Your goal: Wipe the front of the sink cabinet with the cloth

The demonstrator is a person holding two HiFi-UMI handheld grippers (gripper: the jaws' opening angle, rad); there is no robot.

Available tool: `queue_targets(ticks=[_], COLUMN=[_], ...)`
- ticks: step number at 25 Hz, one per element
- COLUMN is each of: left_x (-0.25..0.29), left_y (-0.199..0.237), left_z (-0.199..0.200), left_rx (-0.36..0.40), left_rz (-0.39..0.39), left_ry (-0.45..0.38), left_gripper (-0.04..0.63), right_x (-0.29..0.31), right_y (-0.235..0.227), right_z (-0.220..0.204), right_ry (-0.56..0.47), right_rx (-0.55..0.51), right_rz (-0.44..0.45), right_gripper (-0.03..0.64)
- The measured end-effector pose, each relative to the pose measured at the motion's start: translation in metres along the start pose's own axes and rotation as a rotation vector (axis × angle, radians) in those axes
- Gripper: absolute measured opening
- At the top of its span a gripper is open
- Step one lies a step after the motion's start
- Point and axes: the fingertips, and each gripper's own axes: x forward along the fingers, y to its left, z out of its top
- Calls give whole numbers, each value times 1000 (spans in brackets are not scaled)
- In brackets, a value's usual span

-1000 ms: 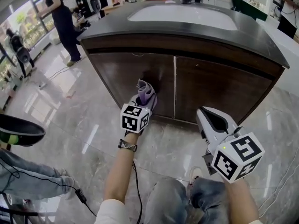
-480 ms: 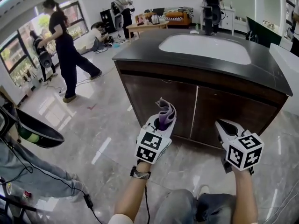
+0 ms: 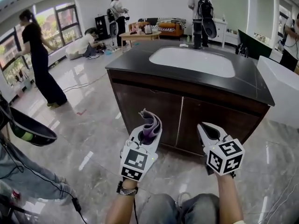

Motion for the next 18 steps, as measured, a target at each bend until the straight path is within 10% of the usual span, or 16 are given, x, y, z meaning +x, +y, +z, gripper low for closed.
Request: queue_targets(ticks=[18], left_x=[-1], left_y=[74], left_z=[85], left_rx=[-72], left_rz=[124], left_ry=[21], left_gripper=[54], right_x=[37], right_y=[32], right_z=[151], right_ry=[-115], right_rx=[-129], right_rz=[219], right_gripper=[6])
